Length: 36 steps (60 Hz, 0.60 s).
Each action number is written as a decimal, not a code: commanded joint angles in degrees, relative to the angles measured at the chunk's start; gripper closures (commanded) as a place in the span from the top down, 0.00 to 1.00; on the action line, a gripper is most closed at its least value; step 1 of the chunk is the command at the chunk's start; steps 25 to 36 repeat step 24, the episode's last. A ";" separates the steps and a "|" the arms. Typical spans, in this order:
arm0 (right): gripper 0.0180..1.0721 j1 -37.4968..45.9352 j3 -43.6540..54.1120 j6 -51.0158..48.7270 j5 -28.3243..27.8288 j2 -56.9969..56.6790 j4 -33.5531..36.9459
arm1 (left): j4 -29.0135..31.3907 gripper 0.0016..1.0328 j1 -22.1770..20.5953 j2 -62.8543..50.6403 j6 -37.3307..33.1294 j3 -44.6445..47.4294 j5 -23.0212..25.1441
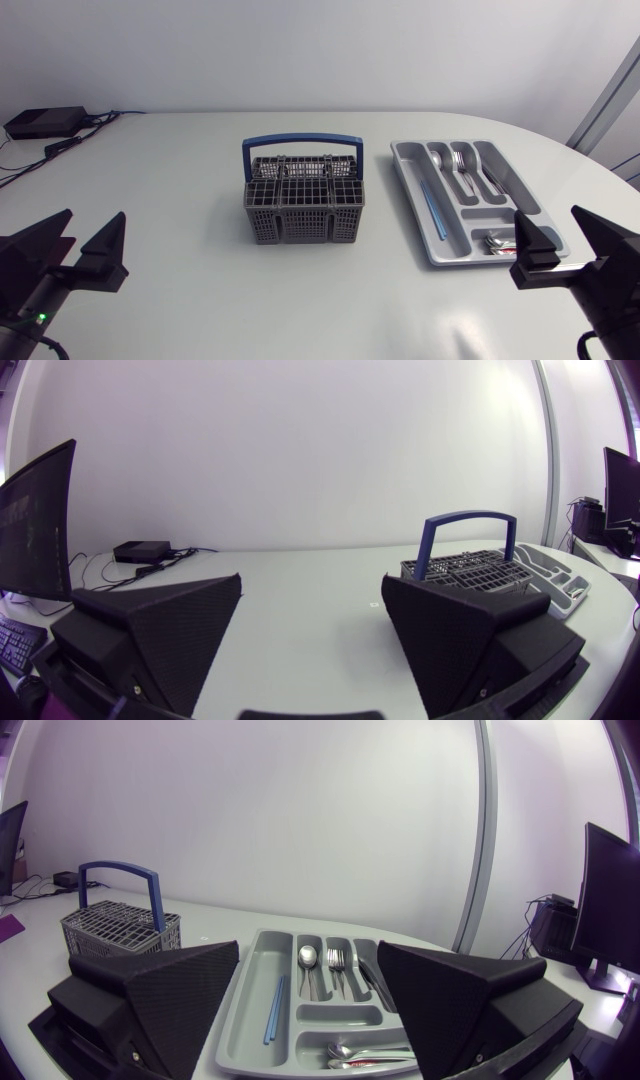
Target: Unload the cutlery basket into the drawer organizer.
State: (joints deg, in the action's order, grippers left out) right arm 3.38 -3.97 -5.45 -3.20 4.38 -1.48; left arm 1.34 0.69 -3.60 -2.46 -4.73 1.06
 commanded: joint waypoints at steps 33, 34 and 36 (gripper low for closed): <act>0.95 -3.38 3.97 5.45 3.20 -4.38 1.48 | -1.34 0.94 -0.69 3.60 2.46 4.73 -1.06; 0.95 -3.38 3.97 5.45 3.20 -4.38 1.48 | -1.34 0.94 -0.69 3.60 2.46 4.73 -1.06; 0.95 -3.38 3.97 5.45 3.20 -4.38 1.48 | -1.34 0.94 -0.69 3.60 2.46 4.73 -1.06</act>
